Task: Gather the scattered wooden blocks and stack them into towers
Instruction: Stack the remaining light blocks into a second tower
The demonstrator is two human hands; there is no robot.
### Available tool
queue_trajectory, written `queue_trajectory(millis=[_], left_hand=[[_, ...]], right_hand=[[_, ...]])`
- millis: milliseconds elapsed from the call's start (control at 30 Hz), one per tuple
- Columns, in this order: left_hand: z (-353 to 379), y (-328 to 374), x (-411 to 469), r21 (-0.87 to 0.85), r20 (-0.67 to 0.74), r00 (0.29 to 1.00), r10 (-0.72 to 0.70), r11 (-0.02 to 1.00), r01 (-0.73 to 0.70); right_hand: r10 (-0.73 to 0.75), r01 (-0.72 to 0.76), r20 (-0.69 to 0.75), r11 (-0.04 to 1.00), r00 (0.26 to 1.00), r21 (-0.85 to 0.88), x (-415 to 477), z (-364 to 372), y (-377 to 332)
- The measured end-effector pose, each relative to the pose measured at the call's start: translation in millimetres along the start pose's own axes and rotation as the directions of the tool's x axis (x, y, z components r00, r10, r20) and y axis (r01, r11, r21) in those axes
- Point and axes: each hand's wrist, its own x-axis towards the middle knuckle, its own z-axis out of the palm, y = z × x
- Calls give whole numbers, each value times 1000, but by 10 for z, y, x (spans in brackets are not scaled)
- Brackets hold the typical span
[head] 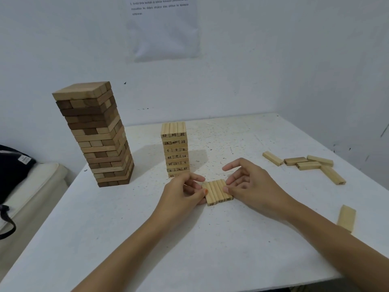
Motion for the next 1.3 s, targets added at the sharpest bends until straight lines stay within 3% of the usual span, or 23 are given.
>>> queue_trajectory(millis=[67, 167, 267, 467, 567, 767, 1300], left_hand=[[5, -7, -6, -10, 0, 1000, -9, 1000, 9], [8, -9, -13, 7, -16, 1000, 0, 1000, 0], [-17, -11, -11, -5, -35, 999, -1, 1000, 0], [-71, 13, -9, -1, 33, 999, -24, 1000, 24], [-71, 27, -21, -17, 56, 997, -53, 998, 54], [3, 51, -65, 25, 67, 998, -10, 1000, 8], [70, 33, -63, 37, 30, 998, 58, 998, -59]], right_hand=[[-18, 19, 32, 999, 999, -38, -33, 15, -22], [-64, 91, 119, 969, 991, -230, -100, 80, -36], [-134, 163, 110, 932, 985, -323, -109, 155, -15], [-107, 151, 189, 960, 976, -235, -73, 38, -31], [-104, 179, 242, 933, 965, -312, -76, -39, -16], [-57, 93, 132, 954, 990, -286, -82, -121, 15], [-39, 58, 102, 979, 994, -195, -98, -65, -60]])
